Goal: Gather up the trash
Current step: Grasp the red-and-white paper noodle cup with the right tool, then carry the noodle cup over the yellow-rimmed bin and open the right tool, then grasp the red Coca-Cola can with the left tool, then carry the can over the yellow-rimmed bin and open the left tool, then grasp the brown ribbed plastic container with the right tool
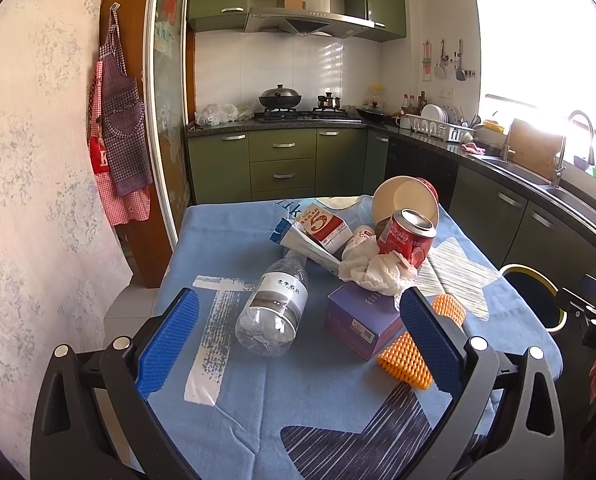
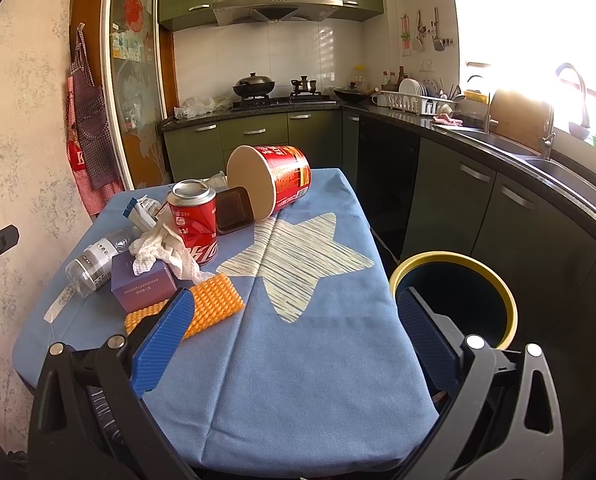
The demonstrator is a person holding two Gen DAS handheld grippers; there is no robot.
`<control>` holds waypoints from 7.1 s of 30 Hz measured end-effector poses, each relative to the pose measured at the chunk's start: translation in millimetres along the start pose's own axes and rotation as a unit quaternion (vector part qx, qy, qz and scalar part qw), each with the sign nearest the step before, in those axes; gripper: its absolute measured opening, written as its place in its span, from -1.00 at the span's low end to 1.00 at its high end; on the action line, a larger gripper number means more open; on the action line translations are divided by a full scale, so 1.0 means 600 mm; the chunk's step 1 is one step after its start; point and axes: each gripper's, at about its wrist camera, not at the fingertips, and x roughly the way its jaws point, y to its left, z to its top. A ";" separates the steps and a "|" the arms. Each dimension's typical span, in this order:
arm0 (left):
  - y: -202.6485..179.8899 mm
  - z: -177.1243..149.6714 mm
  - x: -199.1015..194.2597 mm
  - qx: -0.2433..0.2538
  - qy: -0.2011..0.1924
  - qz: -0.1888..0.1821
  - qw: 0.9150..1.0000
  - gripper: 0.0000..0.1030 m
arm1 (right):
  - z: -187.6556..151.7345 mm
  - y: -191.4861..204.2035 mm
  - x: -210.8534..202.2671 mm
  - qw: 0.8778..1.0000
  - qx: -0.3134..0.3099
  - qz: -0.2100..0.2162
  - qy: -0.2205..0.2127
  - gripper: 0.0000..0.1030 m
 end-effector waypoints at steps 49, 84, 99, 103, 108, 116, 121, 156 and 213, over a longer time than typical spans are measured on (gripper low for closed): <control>0.148 0.108 0.459 -0.058 0.066 0.013 0.996 0.93 | 0.288 -0.014 0.564 0.993 -0.027 -0.071 0.093 -0.92; 0.124 0.113 0.414 -0.032 0.019 0.000 0.999 0.93 | 0.042 -0.493 0.452 0.840 0.200 -0.109 0.493 -0.79; 0.070 0.125 0.373 0.007 0.016 -0.068 0.998 0.93 | 0.093 -0.401 0.301 0.906 0.184 -0.036 0.379 -0.29; 0.003 0.130 0.345 0.068 0.031 -0.135 0.988 0.93 | 0.101 -0.359 0.237 0.924 0.172 -0.011 0.342 -0.16; -0.104 0.132 0.324 0.160 0.048 -0.218 0.962 0.93 | 0.061 -0.299 0.165 0.939 0.153 0.020 0.307 -0.07; -0.218 0.129 0.345 0.268 0.073 -0.225 0.934 0.93 | 0.011 -0.255 0.123 0.945 0.162 0.072 0.276 0.04; -0.236 0.116 0.383 0.285 0.114 -0.234 0.922 0.93 | -0.001 -0.251 0.108 0.946 0.167 0.082 0.265 0.07; -0.271 0.177 0.316 0.263 0.095 -0.279 0.919 0.37 | -0.025 -0.278 0.091 0.950 0.178 0.088 0.240 0.08; -0.354 0.154 0.227 0.184 0.094 -0.277 0.938 0.87 | -0.015 -0.274 0.099 0.962 0.128 0.091 0.222 0.15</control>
